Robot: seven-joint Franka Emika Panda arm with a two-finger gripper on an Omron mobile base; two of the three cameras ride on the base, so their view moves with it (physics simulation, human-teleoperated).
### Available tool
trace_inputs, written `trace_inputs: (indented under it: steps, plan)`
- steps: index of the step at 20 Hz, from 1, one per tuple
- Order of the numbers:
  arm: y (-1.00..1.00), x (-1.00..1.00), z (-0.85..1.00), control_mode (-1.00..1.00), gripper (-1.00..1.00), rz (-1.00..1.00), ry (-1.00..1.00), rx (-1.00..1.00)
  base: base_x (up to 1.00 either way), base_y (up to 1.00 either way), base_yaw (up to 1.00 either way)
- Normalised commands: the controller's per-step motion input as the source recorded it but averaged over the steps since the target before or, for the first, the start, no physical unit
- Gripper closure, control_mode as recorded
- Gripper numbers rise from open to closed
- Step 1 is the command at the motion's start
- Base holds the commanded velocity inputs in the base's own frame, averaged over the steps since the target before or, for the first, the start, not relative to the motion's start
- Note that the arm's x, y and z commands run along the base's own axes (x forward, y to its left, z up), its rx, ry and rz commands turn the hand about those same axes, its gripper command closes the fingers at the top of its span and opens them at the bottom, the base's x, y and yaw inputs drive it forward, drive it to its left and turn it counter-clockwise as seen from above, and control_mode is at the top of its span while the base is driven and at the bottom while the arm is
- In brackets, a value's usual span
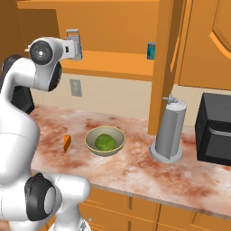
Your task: Pick the cheese from the fridge and the cheese grater from the cabinet and place them next to the salad bowl.
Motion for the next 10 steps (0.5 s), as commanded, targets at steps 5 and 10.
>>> trace_inputs:
  steps: [5, 10]
  plan:
    - [-0.02, 0.09, 0.05, -1.0, -1.0, -0.01, 0.05, 0.0, 0.0, 0.0, 0.0]
    - [-0.1, 0.14, -0.05, -1.0, -1.0, 0.0, -0.03, -0.02, 0.0, 0.0, 0.0]
